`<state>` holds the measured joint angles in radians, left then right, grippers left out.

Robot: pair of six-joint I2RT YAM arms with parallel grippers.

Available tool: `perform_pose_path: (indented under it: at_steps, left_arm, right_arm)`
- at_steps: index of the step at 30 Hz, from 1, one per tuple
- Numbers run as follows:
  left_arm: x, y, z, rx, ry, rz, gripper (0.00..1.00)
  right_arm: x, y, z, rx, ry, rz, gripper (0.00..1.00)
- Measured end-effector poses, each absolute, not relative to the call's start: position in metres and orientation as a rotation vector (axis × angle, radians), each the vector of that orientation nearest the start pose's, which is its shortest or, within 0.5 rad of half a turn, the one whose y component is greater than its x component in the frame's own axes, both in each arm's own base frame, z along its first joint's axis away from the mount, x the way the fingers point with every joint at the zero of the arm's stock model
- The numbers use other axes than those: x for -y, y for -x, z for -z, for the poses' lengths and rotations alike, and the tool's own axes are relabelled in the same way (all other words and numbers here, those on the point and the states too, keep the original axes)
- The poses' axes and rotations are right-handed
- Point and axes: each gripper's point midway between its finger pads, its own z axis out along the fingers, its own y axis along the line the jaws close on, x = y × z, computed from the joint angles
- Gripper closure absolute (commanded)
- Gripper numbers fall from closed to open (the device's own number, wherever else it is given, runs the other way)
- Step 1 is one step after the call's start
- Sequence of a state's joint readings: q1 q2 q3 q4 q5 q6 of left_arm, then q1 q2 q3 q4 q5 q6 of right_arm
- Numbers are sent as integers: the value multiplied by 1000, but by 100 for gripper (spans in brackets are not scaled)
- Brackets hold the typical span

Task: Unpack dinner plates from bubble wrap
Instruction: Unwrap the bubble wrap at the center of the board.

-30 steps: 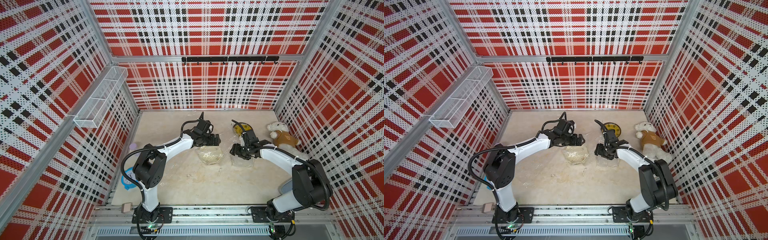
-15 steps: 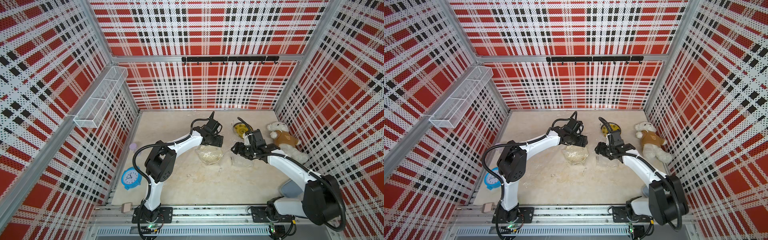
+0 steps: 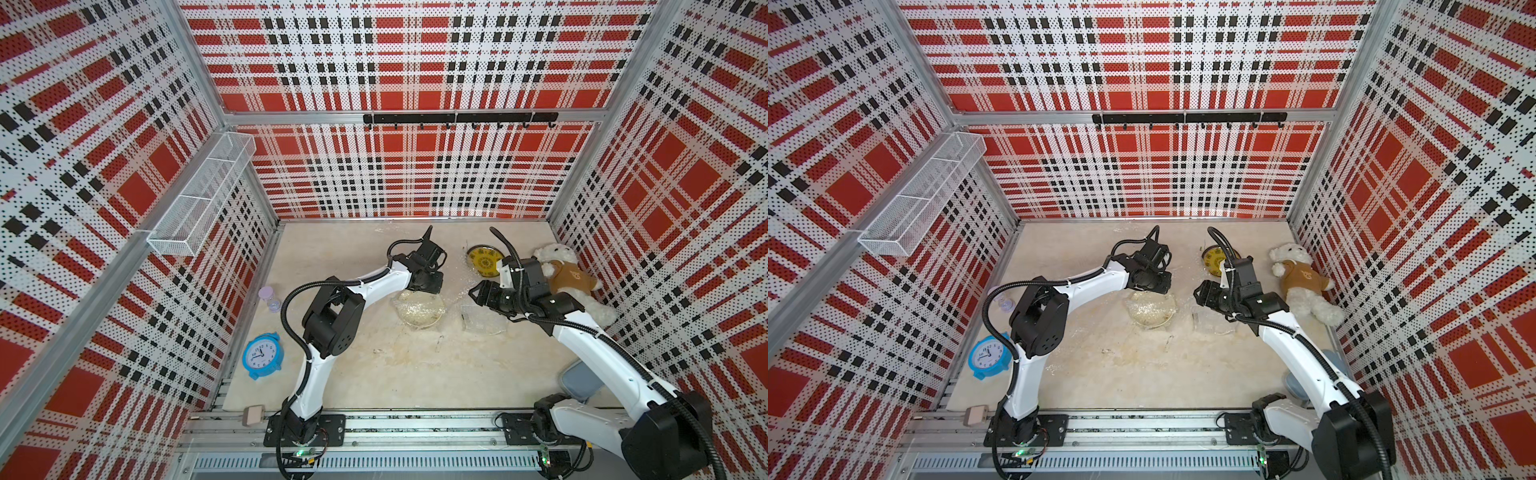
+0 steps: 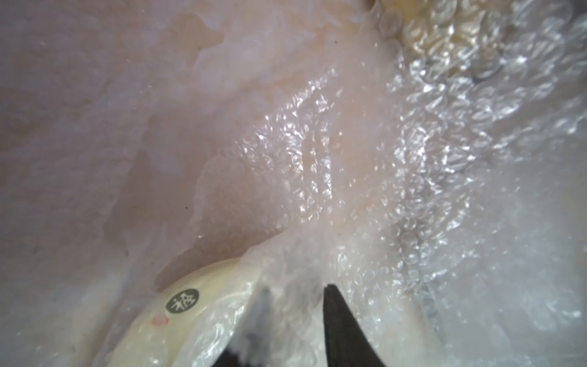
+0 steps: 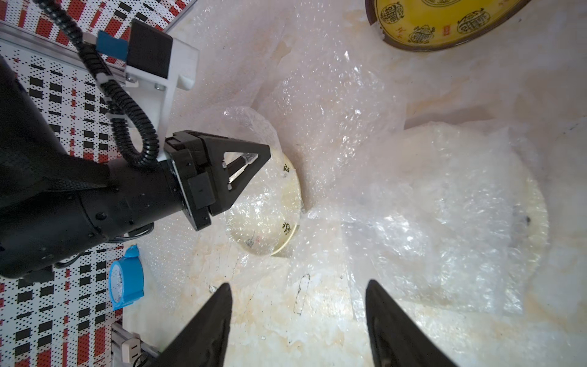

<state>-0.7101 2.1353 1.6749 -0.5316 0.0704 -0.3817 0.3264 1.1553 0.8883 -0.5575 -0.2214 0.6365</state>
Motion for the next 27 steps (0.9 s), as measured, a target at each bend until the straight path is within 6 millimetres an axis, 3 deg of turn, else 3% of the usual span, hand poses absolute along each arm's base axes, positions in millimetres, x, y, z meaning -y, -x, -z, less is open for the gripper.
perform_pose_path:
  at_steps: [2, 9, 18, 23, 27]
  left_arm:
    - [364, -404, -78, -2592, -453, 497, 100]
    - [352, -406, -81, -2591, -418, 500, 100]
    - [305, -390, -124, -2548, -312, 506, 100]
    - [280, -371, -149, -2502, -262, 507, 100]
    - [256, -354, -156, -2490, -209, 492, 100]
  right_arm:
    - [-142, -301, -170, -2480, -282, -701, 32]
    - [-145, -305, -163, -2490, -288, -715, 32]
    - [-152, -311, -153, -2510, -281, -737, 32]
    - [-156, -316, -142, -2541, -283, -741, 32]
    - [-163, -322, -136, -2559, -272, -751, 32]
